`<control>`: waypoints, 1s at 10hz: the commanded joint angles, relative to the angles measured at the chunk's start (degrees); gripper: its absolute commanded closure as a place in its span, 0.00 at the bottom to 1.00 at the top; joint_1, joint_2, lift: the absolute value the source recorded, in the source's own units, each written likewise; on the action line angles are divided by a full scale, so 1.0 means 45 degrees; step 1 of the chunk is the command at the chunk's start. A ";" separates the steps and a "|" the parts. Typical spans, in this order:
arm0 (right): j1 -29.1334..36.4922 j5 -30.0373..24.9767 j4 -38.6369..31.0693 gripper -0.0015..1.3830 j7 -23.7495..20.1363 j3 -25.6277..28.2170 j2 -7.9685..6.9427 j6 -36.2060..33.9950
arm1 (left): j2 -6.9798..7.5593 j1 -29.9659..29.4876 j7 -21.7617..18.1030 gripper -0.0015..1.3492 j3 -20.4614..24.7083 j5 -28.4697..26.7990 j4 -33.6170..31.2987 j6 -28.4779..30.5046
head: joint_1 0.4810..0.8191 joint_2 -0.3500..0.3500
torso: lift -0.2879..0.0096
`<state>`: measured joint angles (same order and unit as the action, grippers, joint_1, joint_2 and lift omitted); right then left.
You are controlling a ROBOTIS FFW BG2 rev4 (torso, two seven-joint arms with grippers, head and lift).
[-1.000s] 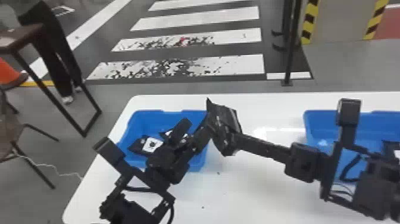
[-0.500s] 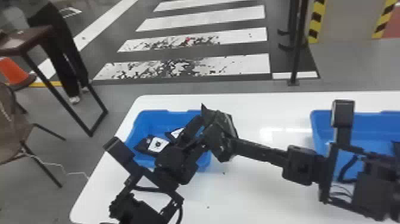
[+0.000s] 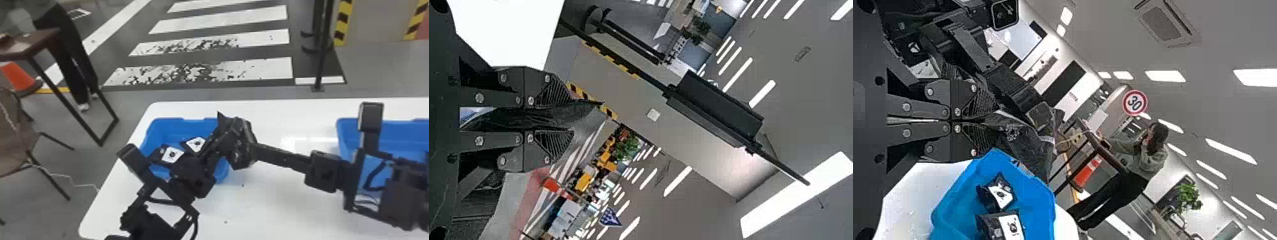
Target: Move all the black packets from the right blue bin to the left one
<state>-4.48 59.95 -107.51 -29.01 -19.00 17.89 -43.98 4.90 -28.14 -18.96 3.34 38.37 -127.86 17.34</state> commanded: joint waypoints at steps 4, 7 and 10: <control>0.0121 0.0363 0.0939 0.31 0.0002 0.0161 -0.0090 0.0836 | -0.0015 0.0724 0.1010 0.90 0.0323 -0.1926 0.0960 -0.1947 | 0.63 0.89 | 0.50; 0.0621 0.0236 0.0876 0.10 0.0002 0.0872 -0.0090 0.0836 | -0.0034 0.2411 0.2807 0.90 0.1288 -0.6394 0.4085 -0.4854 | 0.63 0.98 | 0.50; 0.1246 -0.3039 -0.0343 0.11 0.0022 0.2954 -0.0246 0.0711 | -0.0054 0.2286 0.3197 0.13 0.1415 -0.5836 0.5367 -0.6479 | 0.63 1.00 | 0.50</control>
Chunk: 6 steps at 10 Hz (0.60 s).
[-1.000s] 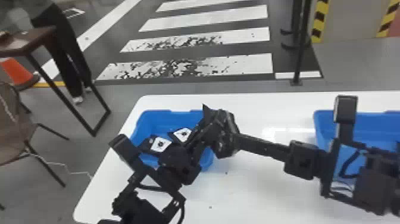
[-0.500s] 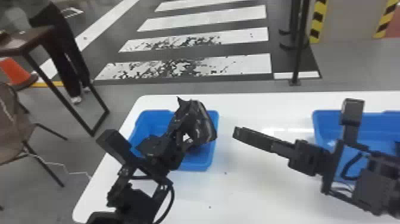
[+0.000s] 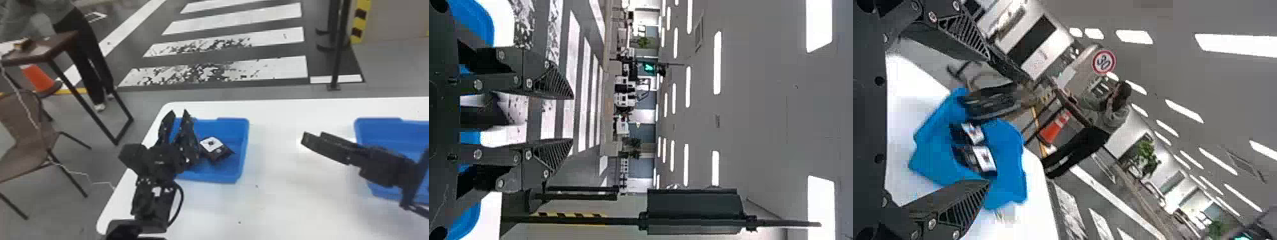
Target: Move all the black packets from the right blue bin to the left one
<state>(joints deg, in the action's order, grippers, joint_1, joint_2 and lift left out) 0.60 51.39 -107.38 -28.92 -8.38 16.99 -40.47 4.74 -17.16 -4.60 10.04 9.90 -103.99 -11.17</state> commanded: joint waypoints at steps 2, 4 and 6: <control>0.0303 -0.3980 -0.1153 0.11 0.0138 0.2268 -0.0181 -0.0599 | -0.0017 -0.0654 -0.0871 0.12 -0.0252 0.1203 -0.0437 -0.0924 | 0.63 0.92 | 0.50; 0.0803 -0.6189 -0.2747 0.11 0.0861 0.3918 -0.0435 -0.2099 | -0.0096 -0.2185 -0.1047 0.13 -0.0379 0.1253 -0.2937 -0.0330 | 0.63 0.76 | 0.50; 0.0897 -0.7458 -0.4216 0.11 0.1701 0.4807 -0.0552 -0.4755 | -0.0310 -0.3529 -0.1067 0.13 -0.0429 0.1609 -0.4406 -0.0080 | 0.63 0.62 | 0.50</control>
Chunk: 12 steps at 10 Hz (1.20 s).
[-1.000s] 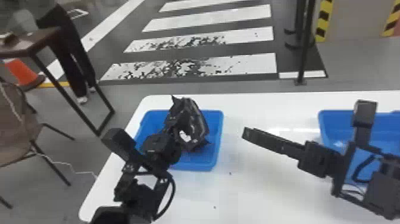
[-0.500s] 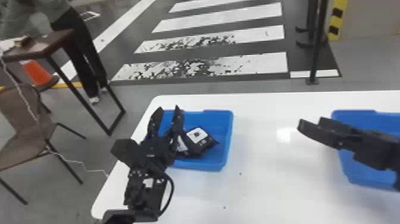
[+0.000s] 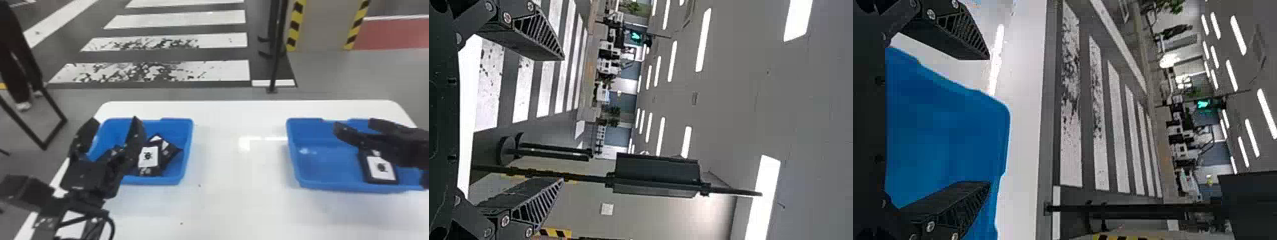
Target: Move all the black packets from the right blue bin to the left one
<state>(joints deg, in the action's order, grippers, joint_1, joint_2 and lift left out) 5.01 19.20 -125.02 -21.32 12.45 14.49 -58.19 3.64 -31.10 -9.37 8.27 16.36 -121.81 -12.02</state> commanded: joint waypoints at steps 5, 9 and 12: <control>-0.2959 -0.2158 0.2205 0.11 0.1028 -0.0430 0.0218 -0.4882 | -0.0164 -0.1213 -0.0280 0.13 -0.0314 0.0225 -0.0883 -0.0204 | 0.63 0.40 | 0.50; -0.4490 -0.2082 0.5049 0.11 0.1438 -0.1040 0.0335 -0.5944 | -0.0183 -0.1244 -0.0300 0.13 -0.0314 0.0478 -0.0883 -0.0423 | 0.63 0.39 | 0.50; -0.5021 -0.2311 0.5986 0.11 0.1731 -0.1370 0.0472 -0.6850 | -0.0183 -0.1307 -0.0300 0.13 -0.0365 0.0758 -0.0883 -0.0392 | 0.63 0.38 | 0.50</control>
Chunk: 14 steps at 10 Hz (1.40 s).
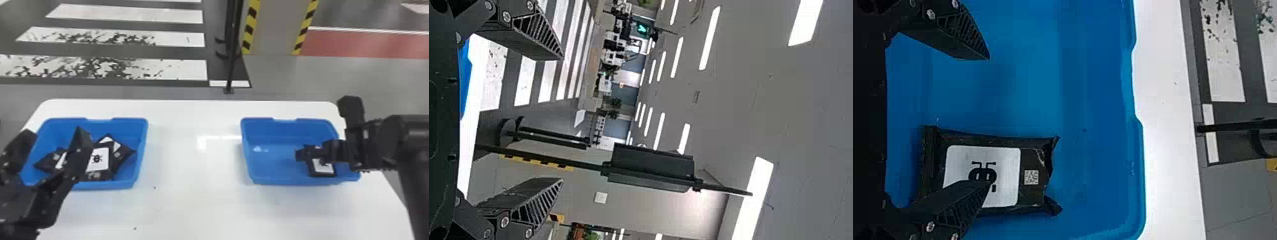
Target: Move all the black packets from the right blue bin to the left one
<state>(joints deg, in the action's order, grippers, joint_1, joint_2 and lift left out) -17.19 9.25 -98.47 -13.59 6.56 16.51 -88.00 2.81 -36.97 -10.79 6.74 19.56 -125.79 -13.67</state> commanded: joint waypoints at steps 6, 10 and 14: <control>-0.0712 -0.0304 0.0429 0.11 0.1125 -0.0620 0.0080 -0.0462 | 0.0000 -0.0065 -0.0005 0.13 -0.0051 0.0223 0.0062 0.0130 | 0.63 0.35 | 0.50; -0.0962 -0.0254 0.1147 0.11 0.1809 -0.0696 0.0080 -0.0462 | 0.0000 -0.0097 -0.0005 0.13 -0.0051 0.0375 0.0094 0.0067 | 0.63 0.33 | 0.50; -0.0743 -0.0228 0.1491 0.12 0.1867 -0.0696 0.0080 -0.0462 | 0.0000 -0.0097 -0.0005 0.13 -0.0025 0.0324 0.0125 0.0036 | 0.63 0.32 | 0.50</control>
<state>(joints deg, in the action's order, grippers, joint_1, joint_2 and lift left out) -20.70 8.25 -91.89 -5.19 3.43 16.87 -90.00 2.81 -37.46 -10.81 6.55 21.34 -125.21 -13.50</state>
